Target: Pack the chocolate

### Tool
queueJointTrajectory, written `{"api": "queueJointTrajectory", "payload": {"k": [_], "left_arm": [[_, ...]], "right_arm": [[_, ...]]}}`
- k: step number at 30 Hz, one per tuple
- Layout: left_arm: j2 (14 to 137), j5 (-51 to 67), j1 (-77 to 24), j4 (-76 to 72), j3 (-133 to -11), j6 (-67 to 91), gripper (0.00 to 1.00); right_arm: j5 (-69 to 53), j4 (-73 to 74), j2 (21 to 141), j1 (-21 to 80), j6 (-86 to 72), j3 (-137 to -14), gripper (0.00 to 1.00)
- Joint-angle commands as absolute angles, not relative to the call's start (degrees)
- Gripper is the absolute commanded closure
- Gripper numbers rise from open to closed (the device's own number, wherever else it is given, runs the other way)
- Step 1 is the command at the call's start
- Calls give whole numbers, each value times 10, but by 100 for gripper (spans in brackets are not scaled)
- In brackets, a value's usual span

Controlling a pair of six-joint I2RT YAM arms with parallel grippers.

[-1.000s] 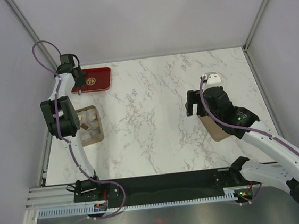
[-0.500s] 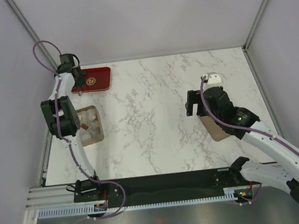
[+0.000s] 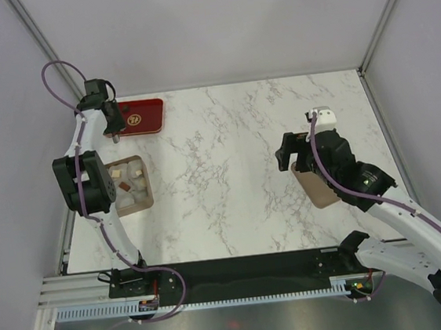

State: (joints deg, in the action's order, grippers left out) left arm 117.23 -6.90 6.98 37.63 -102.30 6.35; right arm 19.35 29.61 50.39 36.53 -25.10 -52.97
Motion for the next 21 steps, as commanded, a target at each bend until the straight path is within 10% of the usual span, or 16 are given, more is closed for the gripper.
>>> {"api": "queueJointTrajectory", "payload": {"k": [1, 21], "left_arm": [[1136, -67, 66, 384, -1001, 82, 61], [929, -108, 41, 568, -951, 129, 64]], "right_arm": [[188, 301, 488, 367, -267, -543, 3], [156, 313, 434, 367, -257, -527, 2]]}}
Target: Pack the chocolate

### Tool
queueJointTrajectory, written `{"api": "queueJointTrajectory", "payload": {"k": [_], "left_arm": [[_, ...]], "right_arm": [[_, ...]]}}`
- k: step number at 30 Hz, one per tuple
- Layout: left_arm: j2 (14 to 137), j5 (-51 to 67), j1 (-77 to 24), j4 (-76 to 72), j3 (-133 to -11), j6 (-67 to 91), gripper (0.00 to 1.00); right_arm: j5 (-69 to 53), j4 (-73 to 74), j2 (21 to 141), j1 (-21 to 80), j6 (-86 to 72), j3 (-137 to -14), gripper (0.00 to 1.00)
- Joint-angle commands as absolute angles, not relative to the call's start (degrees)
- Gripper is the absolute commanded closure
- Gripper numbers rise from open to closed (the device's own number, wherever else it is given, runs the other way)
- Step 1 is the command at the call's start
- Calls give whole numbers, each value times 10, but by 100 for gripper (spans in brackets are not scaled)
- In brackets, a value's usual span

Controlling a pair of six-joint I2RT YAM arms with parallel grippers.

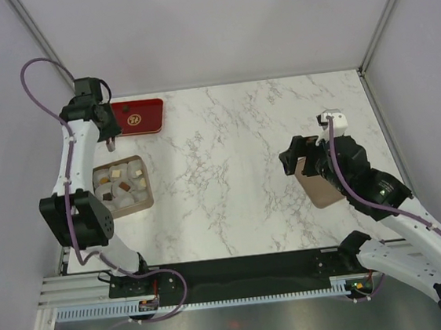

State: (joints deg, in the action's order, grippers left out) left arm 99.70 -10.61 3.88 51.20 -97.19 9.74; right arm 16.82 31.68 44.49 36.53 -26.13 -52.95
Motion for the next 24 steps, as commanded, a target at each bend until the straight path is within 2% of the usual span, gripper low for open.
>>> {"api": "queueJointTrajectory", "payload": {"k": [1, 5, 9, 24], "left_arm": [[918, -105, 40, 578, -945, 135, 64], [846, -80, 40, 620, -908, 157, 64], [818, -122, 39, 702, -891, 170, 64], [710, -94, 39, 777, -760, 218, 63]], "right_arm": [[154, 313, 432, 368, -255, -526, 2], [149, 309, 425, 367, -250, -520, 2], [114, 301, 419, 367, -247, -509, 2], [82, 310, 363, 367, -235, -498, 2]]}}
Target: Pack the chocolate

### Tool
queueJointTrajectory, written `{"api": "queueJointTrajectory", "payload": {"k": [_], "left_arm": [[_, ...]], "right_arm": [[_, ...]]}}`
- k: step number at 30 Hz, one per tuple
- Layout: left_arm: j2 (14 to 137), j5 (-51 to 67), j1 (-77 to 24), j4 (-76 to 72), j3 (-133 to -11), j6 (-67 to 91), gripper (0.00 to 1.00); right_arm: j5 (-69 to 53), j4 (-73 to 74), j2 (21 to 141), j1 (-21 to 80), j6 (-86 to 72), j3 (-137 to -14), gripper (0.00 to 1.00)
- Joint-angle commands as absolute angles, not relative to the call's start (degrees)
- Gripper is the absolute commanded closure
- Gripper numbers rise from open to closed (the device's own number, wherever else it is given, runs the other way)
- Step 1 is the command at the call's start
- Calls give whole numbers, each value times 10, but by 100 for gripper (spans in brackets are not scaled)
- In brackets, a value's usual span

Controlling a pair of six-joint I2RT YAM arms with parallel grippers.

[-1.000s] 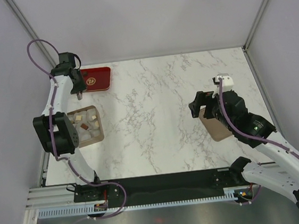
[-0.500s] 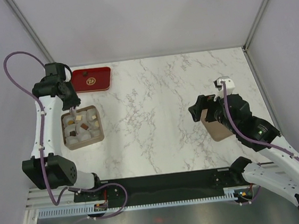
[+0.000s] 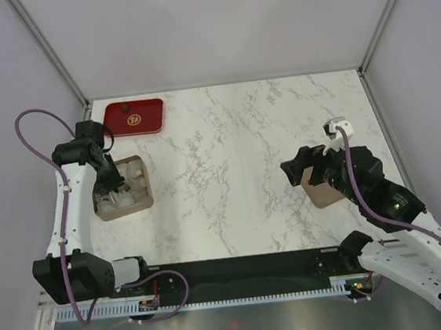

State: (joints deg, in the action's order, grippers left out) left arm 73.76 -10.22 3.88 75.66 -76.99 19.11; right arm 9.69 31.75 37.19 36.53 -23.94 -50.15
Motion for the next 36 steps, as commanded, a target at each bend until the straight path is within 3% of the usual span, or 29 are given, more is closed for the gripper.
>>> {"api": "queueJointTrajectory", "payload": {"k": [1, 22, 36], "left_arm": [[703, -93, 40, 776, -756, 220, 63], [704, -77, 40, 729, -696, 232, 62], [703, -101, 40, 729, -710, 229, 51]], "right_arm": [[81, 311, 361, 367, -234, -498, 2], [96, 351, 330, 367, -231, -531, 2], [102, 359, 329, 367, -230, -537, 2]]}}
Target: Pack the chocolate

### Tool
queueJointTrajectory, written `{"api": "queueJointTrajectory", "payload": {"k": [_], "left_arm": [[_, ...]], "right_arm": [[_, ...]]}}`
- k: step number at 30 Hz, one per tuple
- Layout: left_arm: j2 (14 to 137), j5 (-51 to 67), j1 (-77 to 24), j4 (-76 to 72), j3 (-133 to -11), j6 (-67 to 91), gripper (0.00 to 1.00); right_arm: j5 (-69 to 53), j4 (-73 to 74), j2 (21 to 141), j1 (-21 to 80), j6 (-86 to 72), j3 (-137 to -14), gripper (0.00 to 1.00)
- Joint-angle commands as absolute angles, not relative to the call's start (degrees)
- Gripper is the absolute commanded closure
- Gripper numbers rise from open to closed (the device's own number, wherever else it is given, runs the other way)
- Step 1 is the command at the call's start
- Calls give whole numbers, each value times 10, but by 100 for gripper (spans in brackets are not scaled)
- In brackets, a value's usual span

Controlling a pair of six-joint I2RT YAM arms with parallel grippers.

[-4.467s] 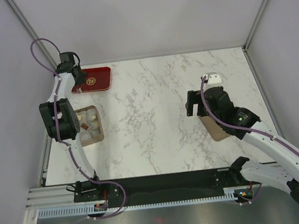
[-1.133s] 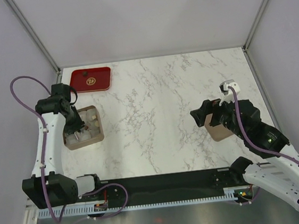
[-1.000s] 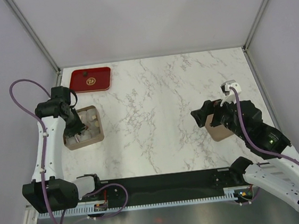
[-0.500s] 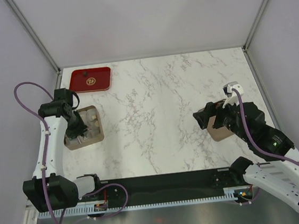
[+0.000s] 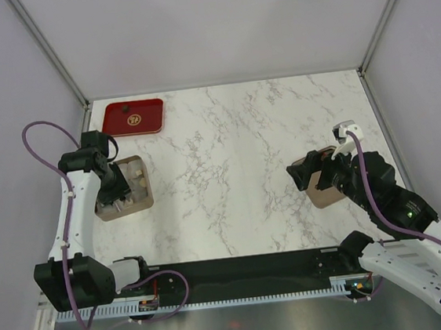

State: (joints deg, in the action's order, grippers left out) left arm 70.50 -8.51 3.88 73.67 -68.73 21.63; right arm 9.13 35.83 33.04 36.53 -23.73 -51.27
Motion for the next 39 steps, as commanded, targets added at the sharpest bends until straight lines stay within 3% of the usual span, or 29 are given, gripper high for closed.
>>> {"api": "queueJointTrajectory", "payload": {"k": [1, 11, 18, 32, 39], "left_arm": [[702, -104, 40, 731, -714, 229, 51], [711, -106, 40, 739, -819, 207, 50], [778, -22, 40, 620, -909, 172, 50], [1055, -64, 40, 411, -1039, 95, 50], [1135, -59, 40, 315, -1056, 47, 47]], "right_arm": [[102, 360, 330, 367, -229, -538, 2], [101, 374, 338, 367, -244, -547, 2], [117, 381, 381, 367, -251, -557, 2], [203, 318, 442, 367, -236, -581, 2], [214, 288, 478, 367, -239, -575, 2]]}}
